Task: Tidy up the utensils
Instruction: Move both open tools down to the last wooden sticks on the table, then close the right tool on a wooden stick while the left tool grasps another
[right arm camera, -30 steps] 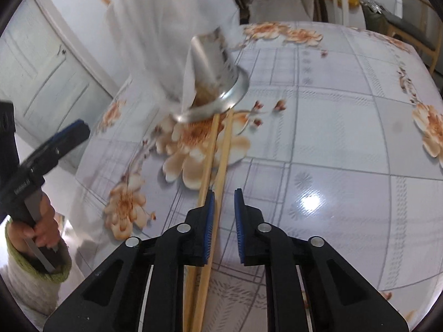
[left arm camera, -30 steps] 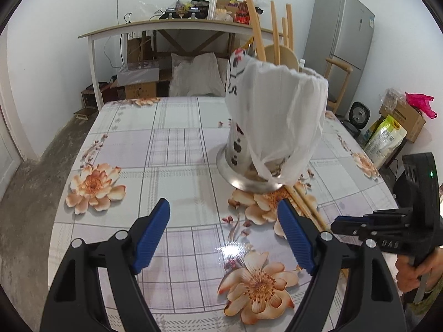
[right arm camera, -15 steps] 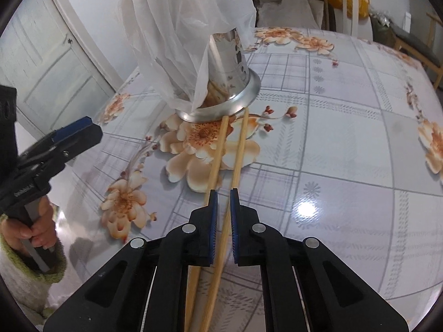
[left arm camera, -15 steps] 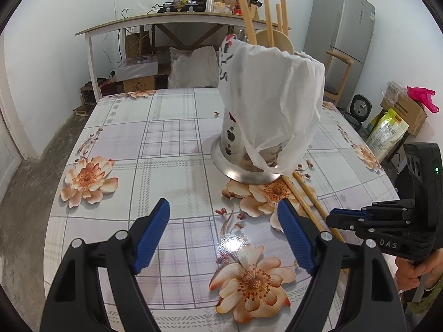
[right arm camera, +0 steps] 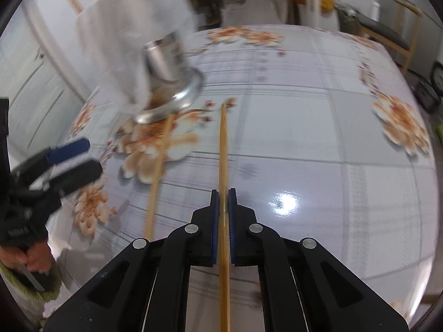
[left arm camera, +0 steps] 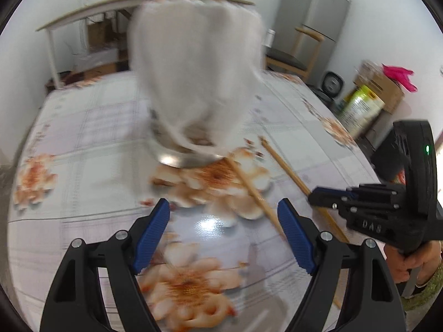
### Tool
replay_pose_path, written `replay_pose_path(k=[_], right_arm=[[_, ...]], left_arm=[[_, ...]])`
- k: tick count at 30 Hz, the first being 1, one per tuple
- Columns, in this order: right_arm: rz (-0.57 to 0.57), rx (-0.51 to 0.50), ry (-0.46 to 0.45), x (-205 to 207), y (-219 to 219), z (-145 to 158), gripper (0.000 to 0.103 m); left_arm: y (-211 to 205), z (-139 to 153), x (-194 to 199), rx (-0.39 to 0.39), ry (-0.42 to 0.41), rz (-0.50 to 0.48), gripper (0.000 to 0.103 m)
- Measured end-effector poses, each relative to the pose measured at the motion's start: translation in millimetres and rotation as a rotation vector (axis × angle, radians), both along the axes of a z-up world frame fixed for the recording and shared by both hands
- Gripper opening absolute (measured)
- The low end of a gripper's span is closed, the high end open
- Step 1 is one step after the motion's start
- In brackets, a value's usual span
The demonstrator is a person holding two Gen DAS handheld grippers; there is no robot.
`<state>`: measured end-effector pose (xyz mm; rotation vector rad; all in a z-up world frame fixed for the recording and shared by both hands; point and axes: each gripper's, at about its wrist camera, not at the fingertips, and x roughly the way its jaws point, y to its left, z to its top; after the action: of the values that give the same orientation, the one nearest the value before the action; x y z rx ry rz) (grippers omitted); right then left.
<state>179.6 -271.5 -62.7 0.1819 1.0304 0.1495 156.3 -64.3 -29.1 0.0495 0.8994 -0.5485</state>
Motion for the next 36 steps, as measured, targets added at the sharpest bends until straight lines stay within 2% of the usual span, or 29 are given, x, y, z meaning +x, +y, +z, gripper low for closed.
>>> replay_pose_path(k=[4,7,11,13,16,17,18,25,28,32,36], right_arm=[[-0.055,0.054,0.005,-8.1,-26.6,-2.0,0.005],[-0.069,0.085,0.004,-10.6,-36.1,-3.0,0.005],[-0.072,0.105,-0.003,-12.3,-38.6,-3.4,0.005],[-0.069,0.111,-0.006,-12.9,-39.2,-3.7,0.005],[-0.065,0.124,-0.007,-13.4,-40.3,-4.1,0.005],[-0.064,0.124,-0.007,-13.2,-40.3,-4.2,0.005],[-0.062,0.123,-0.006,-14.7,-40.5,-3.7,0.005],[-0.029,0.130,0.014,-25.9,-34.1,-2.8,0.005],[0.002,0.127,0.018,-33.8,-26.5,-2.6,0.005],[0.035,0.117,0.017,-40.7,-16.6,-1.8,0.005],[0.042,0.102,0.014,-41.3,-13.5,-1.1,0.005]], left_arm=[[-24.6,-9.8,0.5,0.025,0.012,-0.035,0.073],[-46.3,-17.5,-1.9,0.107,-0.016,-0.053,0.065],[-62.1,-28.6,-4.7,0.206,-0.032,-0.060,0.045],[-65.3,-29.3,-7.3,0.217,-0.048,-0.057,0.038],[-66.4,-29.6,-7.1,0.222,-0.051,-0.048,0.021],[-66.9,-29.5,-7.3,0.224,-0.054,-0.042,0.013],[-66.5,-29.4,-7.2,0.227,-0.054,-0.032,0.010],[-42.0,-25.8,-13.8,0.186,-0.008,0.030,0.006],[-18.8,-25.4,-25.0,0.129,0.033,0.082,0.006],[4.9,-24.9,-39.7,0.101,0.062,0.139,0.006],[13.6,-22.9,-40.8,0.105,0.104,0.129,0.008]])
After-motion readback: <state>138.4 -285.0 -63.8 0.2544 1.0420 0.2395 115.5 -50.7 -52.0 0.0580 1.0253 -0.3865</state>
